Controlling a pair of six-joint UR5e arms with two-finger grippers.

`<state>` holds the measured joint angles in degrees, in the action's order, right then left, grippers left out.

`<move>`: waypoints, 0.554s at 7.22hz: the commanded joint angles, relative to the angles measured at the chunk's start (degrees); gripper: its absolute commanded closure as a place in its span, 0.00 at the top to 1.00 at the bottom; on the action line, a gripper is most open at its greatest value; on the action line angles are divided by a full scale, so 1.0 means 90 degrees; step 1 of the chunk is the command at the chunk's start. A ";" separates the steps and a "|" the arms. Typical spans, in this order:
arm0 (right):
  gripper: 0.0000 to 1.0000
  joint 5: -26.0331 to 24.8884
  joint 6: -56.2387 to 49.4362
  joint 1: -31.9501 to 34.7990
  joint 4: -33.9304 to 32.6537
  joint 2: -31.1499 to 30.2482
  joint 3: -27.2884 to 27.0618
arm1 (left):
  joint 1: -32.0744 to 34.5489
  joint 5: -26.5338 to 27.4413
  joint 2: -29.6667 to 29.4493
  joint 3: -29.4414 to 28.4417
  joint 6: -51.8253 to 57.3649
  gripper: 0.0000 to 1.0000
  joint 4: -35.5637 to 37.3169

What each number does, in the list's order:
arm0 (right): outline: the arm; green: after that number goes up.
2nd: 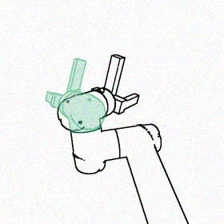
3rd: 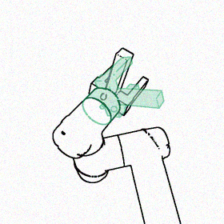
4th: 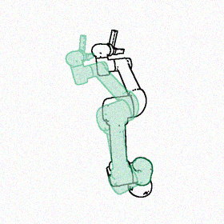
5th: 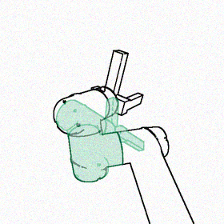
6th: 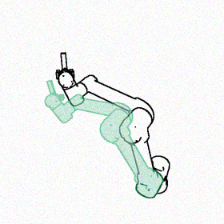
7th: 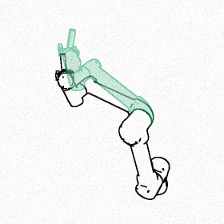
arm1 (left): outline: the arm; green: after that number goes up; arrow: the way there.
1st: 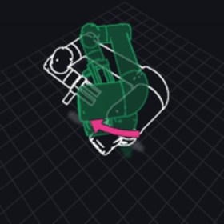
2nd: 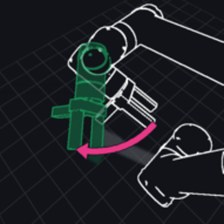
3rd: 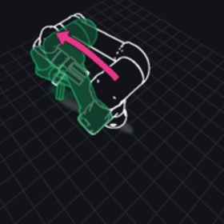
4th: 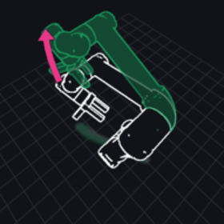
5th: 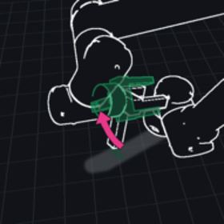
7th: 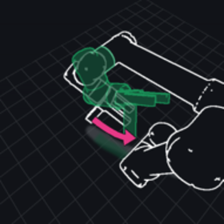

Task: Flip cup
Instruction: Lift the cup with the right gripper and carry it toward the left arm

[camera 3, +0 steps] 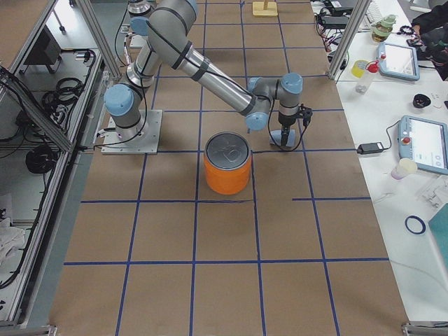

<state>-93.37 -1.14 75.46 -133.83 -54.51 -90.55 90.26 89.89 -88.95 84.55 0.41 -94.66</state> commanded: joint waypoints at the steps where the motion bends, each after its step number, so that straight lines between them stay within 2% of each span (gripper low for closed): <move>1: 0.69 0.0013 0.0000 0.0004 -0.0022 0.0041 -0.0056 | 0.0000 0.0002 0.0000 0.0000 0.0003 1.00 0.0000; 2: 0.44 0.0003 0.0000 -0.0006 -0.0013 0.0032 -0.0027 | 0.0000 -0.0008 0.0000 0.0000 -0.0006 1.00 0.0000; 3: 0.32 0.0052 0.0000 0.0004 -0.0003 -0.0026 0.0012 | 0.0000 0.0002 0.0000 0.0000 0.0003 1.00 0.0000; 4: 0.30 0.0274 -0.0068 0.0013 0.0055 -0.0240 0.0012 | 0.0000 0.0012 0.0000 0.0000 0.0003 1.00 0.0000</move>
<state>-92.54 -1.29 75.49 -133.77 -55.03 -90.59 90.26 89.91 -88.95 84.55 0.42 -94.66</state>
